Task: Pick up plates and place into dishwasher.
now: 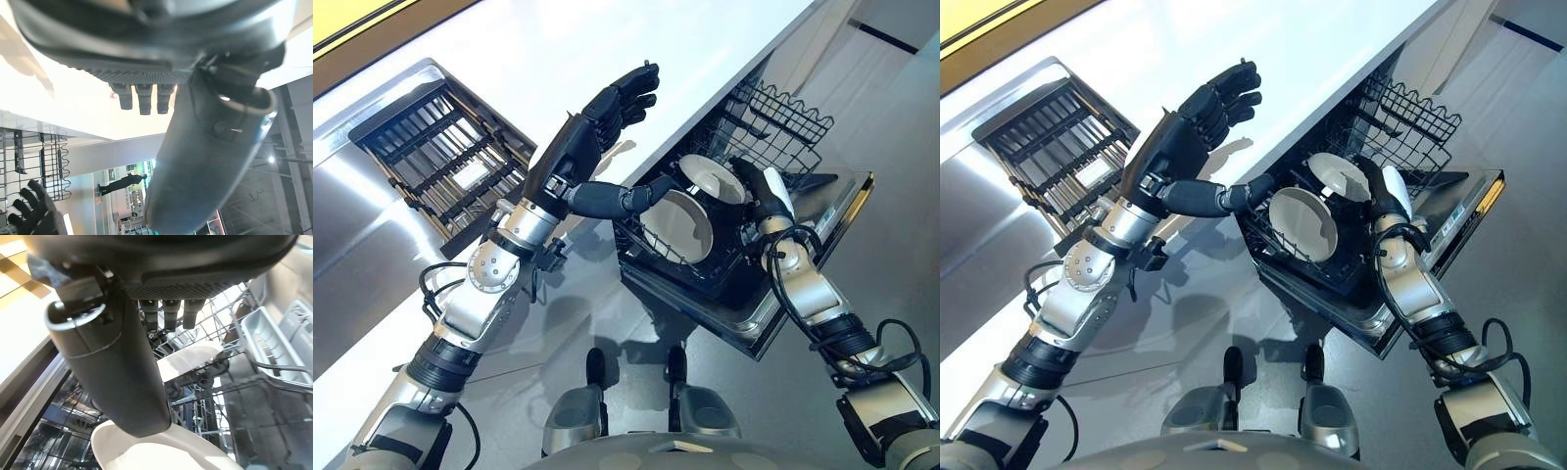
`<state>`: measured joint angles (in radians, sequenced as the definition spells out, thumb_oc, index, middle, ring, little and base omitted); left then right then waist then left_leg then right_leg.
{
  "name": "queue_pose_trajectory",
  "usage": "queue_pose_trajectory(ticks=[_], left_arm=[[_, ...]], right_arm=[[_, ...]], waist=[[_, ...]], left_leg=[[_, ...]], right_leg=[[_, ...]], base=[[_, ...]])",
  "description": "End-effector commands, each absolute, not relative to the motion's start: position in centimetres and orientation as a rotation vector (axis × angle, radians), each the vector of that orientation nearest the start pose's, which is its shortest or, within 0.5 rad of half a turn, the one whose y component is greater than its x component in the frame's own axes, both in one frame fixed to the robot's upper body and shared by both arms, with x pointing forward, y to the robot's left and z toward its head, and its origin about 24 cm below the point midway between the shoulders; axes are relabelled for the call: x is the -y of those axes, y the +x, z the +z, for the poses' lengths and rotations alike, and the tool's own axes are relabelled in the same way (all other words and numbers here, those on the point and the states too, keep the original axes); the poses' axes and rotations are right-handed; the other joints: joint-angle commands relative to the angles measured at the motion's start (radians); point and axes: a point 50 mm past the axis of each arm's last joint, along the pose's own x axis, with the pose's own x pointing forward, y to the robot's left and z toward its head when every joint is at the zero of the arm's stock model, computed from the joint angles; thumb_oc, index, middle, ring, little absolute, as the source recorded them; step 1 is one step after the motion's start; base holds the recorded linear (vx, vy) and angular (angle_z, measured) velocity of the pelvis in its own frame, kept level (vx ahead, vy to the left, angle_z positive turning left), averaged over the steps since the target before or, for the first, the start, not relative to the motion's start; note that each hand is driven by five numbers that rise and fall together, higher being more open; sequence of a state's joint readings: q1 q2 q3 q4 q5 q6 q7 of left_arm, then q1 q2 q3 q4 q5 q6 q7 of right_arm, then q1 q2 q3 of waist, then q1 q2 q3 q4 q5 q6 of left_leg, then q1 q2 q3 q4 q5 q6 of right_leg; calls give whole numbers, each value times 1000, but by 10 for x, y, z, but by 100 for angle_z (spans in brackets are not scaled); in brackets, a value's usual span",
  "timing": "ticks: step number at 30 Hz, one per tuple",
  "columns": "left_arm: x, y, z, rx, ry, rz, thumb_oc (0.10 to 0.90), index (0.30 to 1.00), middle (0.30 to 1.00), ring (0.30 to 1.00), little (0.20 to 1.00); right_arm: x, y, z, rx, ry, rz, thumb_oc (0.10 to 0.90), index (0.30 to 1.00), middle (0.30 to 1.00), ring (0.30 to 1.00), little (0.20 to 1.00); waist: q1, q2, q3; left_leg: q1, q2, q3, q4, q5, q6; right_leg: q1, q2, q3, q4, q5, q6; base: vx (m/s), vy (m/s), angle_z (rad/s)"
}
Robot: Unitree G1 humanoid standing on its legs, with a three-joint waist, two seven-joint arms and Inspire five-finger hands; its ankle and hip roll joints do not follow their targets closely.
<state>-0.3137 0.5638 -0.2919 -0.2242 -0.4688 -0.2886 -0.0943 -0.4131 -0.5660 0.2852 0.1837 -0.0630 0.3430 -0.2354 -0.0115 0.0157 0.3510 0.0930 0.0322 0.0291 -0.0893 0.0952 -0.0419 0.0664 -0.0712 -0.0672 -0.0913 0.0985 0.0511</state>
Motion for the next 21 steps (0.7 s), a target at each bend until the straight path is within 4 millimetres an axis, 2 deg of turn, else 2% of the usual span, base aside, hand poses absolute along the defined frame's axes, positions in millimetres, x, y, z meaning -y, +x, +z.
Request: queue_pose_trajectory(ticks=[1, 5, 7, 8, 9, 10, 12, 13, 21], left_arm=[[-143, 247, 212, 873, 35, -507, 800, 900, 900, 900, 900], [-146, 245, 210, 878, 45, -496, 800, 900, 900, 900, 900], [-151, 242, 210, 879, 56, -491, 800, 900, 900, 900, 900], [-152, 241, 210, 878, 61, -490, 800, 900, 900, 900, 900], [-153, 240, 210, 877, 63, -490, 800, 900, 900, 900, 900], [-154, 240, 211, 877, 68, -488, 800, 900, 900, 900, 900], [-154, 240, 212, 876, 68, -487, 800, 900, 900, 900, 900], [-154, 240, 213, 874, 68, -486, 800, 900, 900, 900, 900], [-151, 244, 215, 867, 55, -512, 800, 900, 900, 900, 900]], right_arm=[[212, 323, 141, 178, -790, -203, 800, 900, 900, 900, 900], [229, 315, 130, 123, -831, -258, 800, 900, 900, 900, 900], [250, 308, 121, 75, -866, -340, 800, 900, 900, 900, 900], [262, 305, 118, 58, -882, -388, 762, 867, 867, 867, 862], [267, 303, 117, 49, -887, -408, 698, 813, 813, 813, 798], [280, 301, 117, 25, -909, -451, 547, 684, 684, 684, 647], [288, 300, 117, 11, -917, -478, 325, 493, 493, 493, 425], [296, 299, 119, -6, -935, -500, 100, 300, 300, 300, 200], [309, 306, 112, -115, -1072, -439, 100, 300, 300, 300, 200]], waist=[[-26, -31, -144], [-32, -32, -145], [-35, -33, -146], [-36, -33, -148], [-36, -34, -149], [-35, -34, -150], [-34, -35, -150], [-33, -37, -151], [-20, -40, -158]], left_leg=[[21, -64, 22, 2, -87, 39], [25, -61, 26, 2, -88, 39], [30, -60, 29, 2, -91, 42], [32, -58, 30, 2, -92, 43], [33, -57, 30, 2, -93, 43], [34, -56, 31, 2, -94, 43], [36, -55, 30, 2, -94, 43], [37, -55, 29, 2, -95, 42], [40, -53, 18, 2, -93, 39]], right_leg=[[11, 32, 8, 28, -7, 32], [16, 33, 8, 28, -9, 32], [19, 33, 7, 30, -11, 34], [20, 34, 6, 32, -12, 34], [20, 34, 6, 33, -13, 34], [21, 35, 5, 33, -14, 34], [23, 36, 4, 32, -13, 34], [26, 36, 3, 32, -15, 34], [35, 37, -5, 37, -24, 31]], base=[[0, 0, 0], [0, 0, 0], [0, 0, 0], [14, 2, -4], [0, 0, 0], [0, 0, 0], [0, 0, 0], [0, 0, 0], [30, -20, -2]])
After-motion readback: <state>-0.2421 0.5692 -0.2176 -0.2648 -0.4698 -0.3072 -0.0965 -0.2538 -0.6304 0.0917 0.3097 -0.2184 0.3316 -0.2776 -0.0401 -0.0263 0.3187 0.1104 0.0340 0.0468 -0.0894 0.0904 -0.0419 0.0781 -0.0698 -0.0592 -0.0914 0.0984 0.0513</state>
